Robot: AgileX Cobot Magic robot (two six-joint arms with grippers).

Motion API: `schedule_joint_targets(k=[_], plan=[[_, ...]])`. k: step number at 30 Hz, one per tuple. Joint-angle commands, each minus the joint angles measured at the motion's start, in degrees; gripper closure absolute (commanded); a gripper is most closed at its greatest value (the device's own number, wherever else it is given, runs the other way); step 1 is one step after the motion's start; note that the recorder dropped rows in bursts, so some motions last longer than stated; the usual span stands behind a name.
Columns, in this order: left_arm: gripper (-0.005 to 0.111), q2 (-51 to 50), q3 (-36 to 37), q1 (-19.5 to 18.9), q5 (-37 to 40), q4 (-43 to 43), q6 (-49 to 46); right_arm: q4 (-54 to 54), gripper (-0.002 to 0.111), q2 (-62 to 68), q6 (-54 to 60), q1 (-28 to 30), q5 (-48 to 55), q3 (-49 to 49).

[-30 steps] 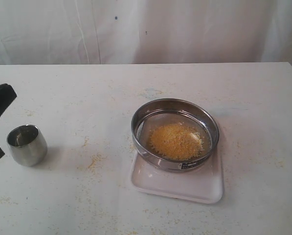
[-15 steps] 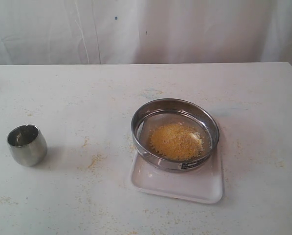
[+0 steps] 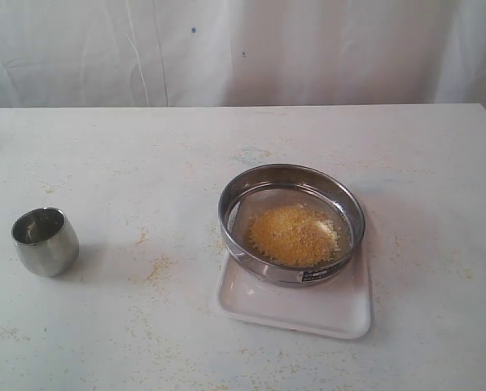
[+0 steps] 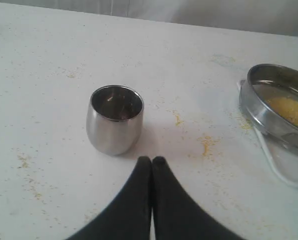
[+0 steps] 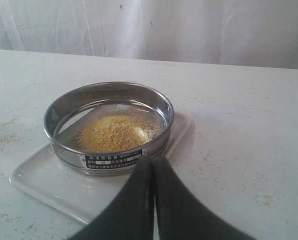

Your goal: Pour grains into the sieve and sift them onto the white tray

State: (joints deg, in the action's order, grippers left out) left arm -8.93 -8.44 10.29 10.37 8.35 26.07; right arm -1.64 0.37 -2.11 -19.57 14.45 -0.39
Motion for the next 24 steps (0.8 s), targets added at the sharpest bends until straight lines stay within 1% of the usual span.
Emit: schedule_joint_targets(k=[1,3,5,7,10,15,24], plan=[[0.107,4.71,5.88,-4.26,-9.29,-0.76,-5.52,-0.12,0.108,-0.37,-0.09,0.24,-0.38,0.39],[0.107,6.26,8.07,-5.71,-13.76,0.01,-5.52,-0.12,0.108,-0.37,-0.09,0.24,-0.38,0.39],[0.107,8.19,8.44,-6.96,-16.59,1.07,-5.52,-0.12,0.108,-0.37,-0.09,0.24,-0.38,0.39],[0.107,8.93,8.44,-7.82,-13.67,4.38,-5.52,-0.12,0.108,-0.37,-0.09,0.24,-0.38,0.39],[0.107,8.93,8.44,-7.83,-11.31,9.36,-5.52,-0.12,0.108,-0.37,-0.09,0.24,-0.38,0.39],[0.107,8.93,8.44,-7.83,-10.37,18.50,-5.52,-0.12,0.108,-0.37,-0.09,0.24,-0.38,0.39],[0.107,8.93,8.44,-7.83,-10.37,19.16,-5.52,-0.12,0.108,-0.37,-0.09,0.24,-0.38,0.39]])
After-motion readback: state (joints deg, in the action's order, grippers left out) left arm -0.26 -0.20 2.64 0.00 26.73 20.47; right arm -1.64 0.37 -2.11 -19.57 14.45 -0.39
